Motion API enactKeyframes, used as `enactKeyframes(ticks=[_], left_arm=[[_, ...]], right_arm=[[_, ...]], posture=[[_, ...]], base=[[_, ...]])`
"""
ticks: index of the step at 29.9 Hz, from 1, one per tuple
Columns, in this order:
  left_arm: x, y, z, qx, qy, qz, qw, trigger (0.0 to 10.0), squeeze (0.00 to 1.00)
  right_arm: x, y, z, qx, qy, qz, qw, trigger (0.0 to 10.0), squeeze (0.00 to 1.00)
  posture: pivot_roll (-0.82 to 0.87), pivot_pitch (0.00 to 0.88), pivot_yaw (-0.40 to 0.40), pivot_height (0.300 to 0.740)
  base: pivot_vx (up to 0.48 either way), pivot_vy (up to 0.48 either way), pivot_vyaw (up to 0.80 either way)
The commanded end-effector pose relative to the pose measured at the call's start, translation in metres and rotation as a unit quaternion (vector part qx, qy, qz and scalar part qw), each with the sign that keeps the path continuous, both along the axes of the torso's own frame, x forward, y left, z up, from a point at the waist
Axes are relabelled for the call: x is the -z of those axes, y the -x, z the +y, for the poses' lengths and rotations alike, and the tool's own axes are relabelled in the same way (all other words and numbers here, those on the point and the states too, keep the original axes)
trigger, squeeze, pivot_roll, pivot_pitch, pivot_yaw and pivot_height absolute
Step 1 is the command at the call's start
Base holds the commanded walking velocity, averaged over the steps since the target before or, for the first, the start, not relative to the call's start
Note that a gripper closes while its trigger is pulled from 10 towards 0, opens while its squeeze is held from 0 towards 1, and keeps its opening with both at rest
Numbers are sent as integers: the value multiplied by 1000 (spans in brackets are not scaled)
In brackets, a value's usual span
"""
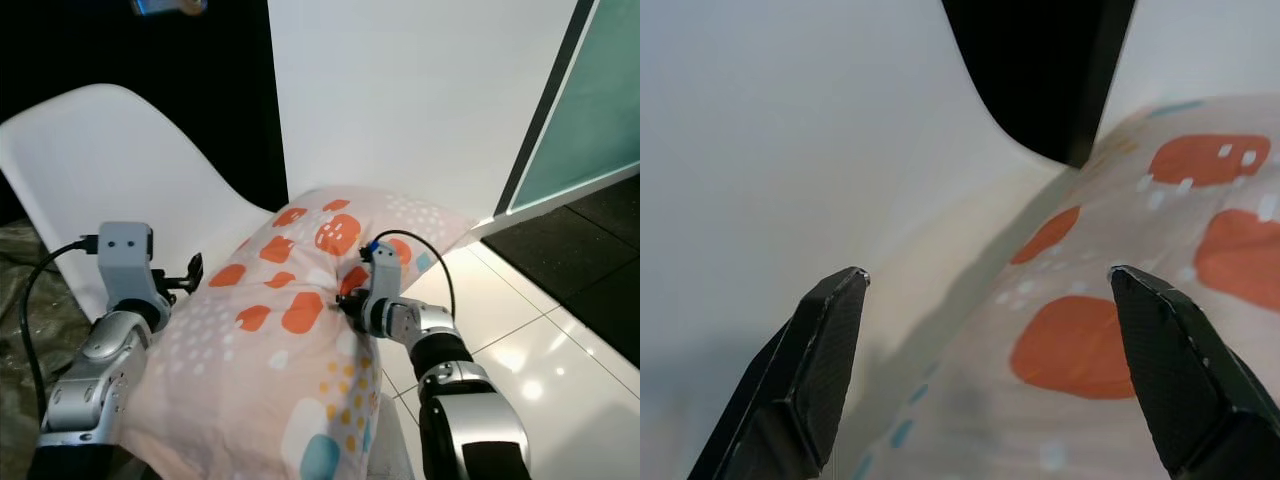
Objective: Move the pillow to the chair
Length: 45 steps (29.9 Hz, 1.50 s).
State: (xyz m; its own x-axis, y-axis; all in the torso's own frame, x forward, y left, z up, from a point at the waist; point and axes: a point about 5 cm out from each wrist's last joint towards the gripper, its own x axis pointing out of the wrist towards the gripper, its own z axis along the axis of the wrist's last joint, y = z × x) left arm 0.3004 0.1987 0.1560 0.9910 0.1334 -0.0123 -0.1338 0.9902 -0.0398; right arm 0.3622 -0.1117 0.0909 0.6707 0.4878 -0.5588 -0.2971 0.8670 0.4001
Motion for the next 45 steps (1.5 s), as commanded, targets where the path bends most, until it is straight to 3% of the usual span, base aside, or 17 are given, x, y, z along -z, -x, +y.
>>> enactKeyframes(ticks=[1, 10, 11, 17, 18, 21, 22, 25, 29, 32, 36, 40, 45], left_arm=[[-5, 0, 1, -4, 13, -16, 1000, 10000, 0], [-10, 0, 5, -8, 10, -23, 1000, 10000, 0], [-10, 0, 7, -12, 9, -24, 1000, 10000, 0], [-11, 0, 8, -13, 9, -26, 1000, 10000, 0], [-12, 0, 7, -14, 8, -28, 999, 10000, 0], [-13, -1, 7, -15, 8, -30, 999, 10000, 0], [-14, -1, 7, -16, 7, -31, 999, 10000, 0], [-14, -2, 8, -17, 6, -32, 999, 10000, 0], [-14, -3, 7, -17, 6, -32, 999, 10000, 0], [-15, -4, 7, -17, 7, -33, 999, 10000, 0], [-17, -5, 8, -18, 7, -37, 999, 10000, 0], [-17, -5, 8, -19, 7, -37, 999, 10000, 0], [-15, -5, 9, -21, 7, -36, 999, 10000, 0]], right_arm=[[-8, -4, 14, -18, -4, -13, 1000, 10000, 0], [-16, -8, 27, -25, -4, -39, 999, 10000, 0], [-23, -13, 29, -21, 3, -69, 997, 10000, 0], [-25, -14, 29, -30, 16, -76, 997, 10000, 0], [-22, -12, 28, -40, 20, -69, 997, 10000, 957], [-19, -10, 27, -48, 21, -65, 997, 10000, 957], [-19, -10, 23, -47, 22, -66, 997, 10000, 1000], [-20, -12, 14, -35, 22, -70, 997, 10000, 1000], [-25, -16, -8, -20, 26, -78, 996, 10000, 1000], [-26, -16, -15, -17, 27, -79, 996, 10000, 1000], [-30, -17, -39, -15, 42, -68, 997, 10000, 1000], [-32, -17, -45, -8, 41, -67, 997, 10000, 1000], [-35, -15, -75, 21, 63, -53, 996, 10000, 1000]], posture=[[-122, 46, -35, 485], [-114, 48, -35, 460], [-115, 44, -35, 455], [-117, 40, -34, 455], [-117, 40, -35, 455], [-120, 41, -35, 455], [-125, 41, -34, 455], [-129, 41, -32, 455], [-134, 38, -32, 455], [-137, 35, -34, 455], [-141, 32, -40, 455], [-142, 32, -42, 455], [-152, 20, -46, 455]], base=[[0, 0, 0], [0, 0, 0], [0, 0, 0], [0, 0, 0], [0, 0, 0], [0, 0, 0], [0, 0, 0], [0, 0, 0], [0, 0, 0], [0, 0, 0], [0, 0, 0], [0, 0, 0], [0, 0, 0]])
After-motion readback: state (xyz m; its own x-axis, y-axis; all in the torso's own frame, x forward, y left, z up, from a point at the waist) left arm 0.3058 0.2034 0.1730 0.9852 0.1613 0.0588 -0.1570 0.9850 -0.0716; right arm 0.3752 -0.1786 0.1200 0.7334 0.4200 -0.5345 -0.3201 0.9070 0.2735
